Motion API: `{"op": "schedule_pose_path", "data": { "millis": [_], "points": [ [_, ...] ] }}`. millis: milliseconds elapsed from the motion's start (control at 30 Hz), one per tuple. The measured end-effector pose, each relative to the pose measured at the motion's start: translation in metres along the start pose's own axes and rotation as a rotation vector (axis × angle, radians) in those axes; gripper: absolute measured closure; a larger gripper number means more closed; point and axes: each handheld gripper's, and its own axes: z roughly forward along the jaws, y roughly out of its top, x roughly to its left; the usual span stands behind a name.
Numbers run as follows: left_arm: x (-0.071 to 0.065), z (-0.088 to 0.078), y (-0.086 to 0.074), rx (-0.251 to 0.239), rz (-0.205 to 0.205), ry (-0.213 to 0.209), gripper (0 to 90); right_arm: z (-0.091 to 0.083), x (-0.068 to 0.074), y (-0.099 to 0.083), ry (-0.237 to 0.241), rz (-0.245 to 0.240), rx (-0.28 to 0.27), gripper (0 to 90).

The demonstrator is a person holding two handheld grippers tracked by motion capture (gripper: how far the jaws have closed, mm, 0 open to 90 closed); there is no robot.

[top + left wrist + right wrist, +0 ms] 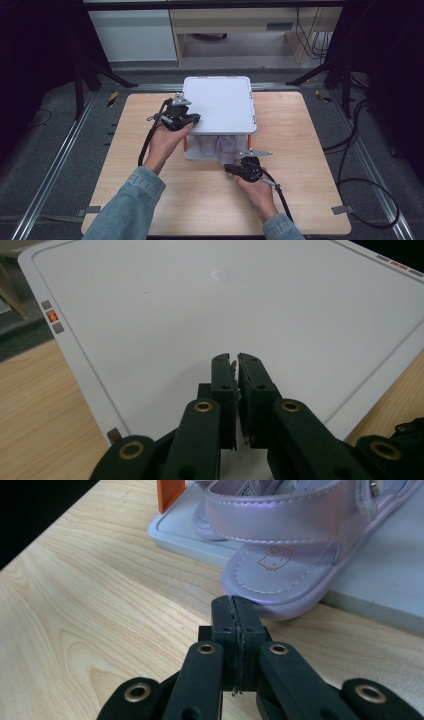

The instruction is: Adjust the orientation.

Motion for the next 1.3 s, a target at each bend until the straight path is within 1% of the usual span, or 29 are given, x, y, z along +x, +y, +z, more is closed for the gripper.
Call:
{"op": "schedule_pose_path", "data": {
  "millis": [333, 533, 767, 1067, 1167, 1300],
  "points": [
    [0.001, 0.0, 0.0, -0.001, 0.0, -0.004, 86.2, 0.005, -0.009, 0.008, -0.012, 0.025, -0.01, 90.0],
    [0.001, 0.0, 0.0, 0.0, 0.0, -0.004, 86.3, 0.007, -0.012, 0.012, -0.018, 0.03, -0.016, 90.0],
    [0.001, 0.001, 0.0, 0.0, 0.0, -0.006, 86.6, 0.011, -0.015, 0.016, -0.017, 0.054, -0.022, 90.0],
    [0.001, 0.001, 0.001, -0.001, -0.001, -0.009, 86.7, 0.015, -0.017, 0.022, -0.021, 0.066, -0.023, 90.0],
    [0.001, 0.001, 0.001, -0.001, -0.001, -0.008, 86.7, 0.012, -0.018, 0.022, -0.026, 0.06, -0.032, 90.0],
    [0.001, 0.001, 0.001, -0.001, -0.001, -0.007, 86.6, 0.004, -0.02, 0.022, -0.035, 0.059, -0.041, 90.0]
  ]
}}
